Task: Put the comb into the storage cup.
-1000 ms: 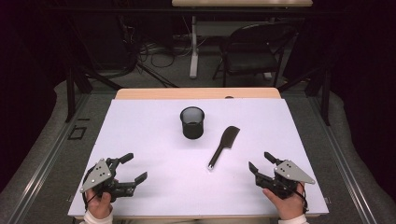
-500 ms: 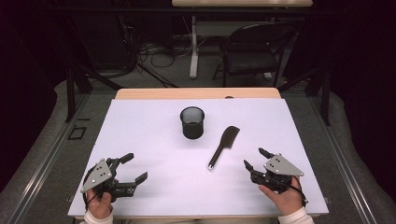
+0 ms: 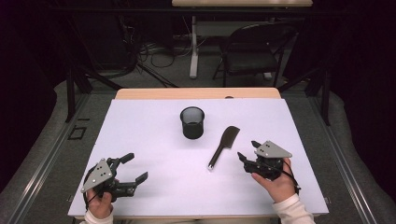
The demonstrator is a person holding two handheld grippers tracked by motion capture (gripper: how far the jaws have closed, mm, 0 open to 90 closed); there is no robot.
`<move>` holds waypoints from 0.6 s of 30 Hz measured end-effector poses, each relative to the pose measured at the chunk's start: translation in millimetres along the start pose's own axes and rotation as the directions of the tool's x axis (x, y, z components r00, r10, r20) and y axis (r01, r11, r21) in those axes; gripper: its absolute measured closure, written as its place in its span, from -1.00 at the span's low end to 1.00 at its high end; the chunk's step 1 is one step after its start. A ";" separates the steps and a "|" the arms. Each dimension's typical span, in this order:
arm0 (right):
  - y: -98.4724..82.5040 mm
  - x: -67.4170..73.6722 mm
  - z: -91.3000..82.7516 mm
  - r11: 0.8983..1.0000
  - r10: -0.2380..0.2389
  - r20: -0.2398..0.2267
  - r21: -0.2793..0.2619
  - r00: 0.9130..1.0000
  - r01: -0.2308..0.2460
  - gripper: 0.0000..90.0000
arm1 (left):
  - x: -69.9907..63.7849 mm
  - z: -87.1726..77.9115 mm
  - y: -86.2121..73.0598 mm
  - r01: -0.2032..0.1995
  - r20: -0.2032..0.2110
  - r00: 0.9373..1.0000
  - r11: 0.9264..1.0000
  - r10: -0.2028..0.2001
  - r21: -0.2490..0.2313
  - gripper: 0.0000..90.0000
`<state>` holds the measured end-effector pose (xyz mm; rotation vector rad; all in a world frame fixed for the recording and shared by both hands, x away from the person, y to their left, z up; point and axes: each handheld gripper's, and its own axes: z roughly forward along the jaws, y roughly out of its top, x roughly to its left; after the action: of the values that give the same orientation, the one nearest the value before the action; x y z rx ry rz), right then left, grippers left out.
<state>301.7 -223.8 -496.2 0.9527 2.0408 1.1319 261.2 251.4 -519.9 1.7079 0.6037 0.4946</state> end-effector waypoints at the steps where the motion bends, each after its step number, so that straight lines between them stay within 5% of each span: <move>1: 5.6 0.7 6.1 1.000 0.003 -0.016 0.008 1.000 -0.003 -0.20 | 0.0 -0.1 0.0 0.000 0.000 1.000 1.000 0.000 0.000 -0.64; 8: 17.8 3.0 19.2 0.999 0.019 -0.069 0.051 0.997 -0.016 -0.13 | 0.1 -0.2 -0.1 0.001 0.000 1.000 1.000 -0.001 0.000 -0.64; 18: 29.4 -2.1 29.7 0.990 0.126 -0.124 0.081 0.984 -0.116 -0.07 | 0.2 -0.4 -0.2 0.002 -0.002 1.000 1.000 -0.002 0.000 -0.64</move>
<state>334.7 -201.3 -483.3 1.0779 2.1653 1.2180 261.2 251.8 -520.0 1.7072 0.6065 0.4950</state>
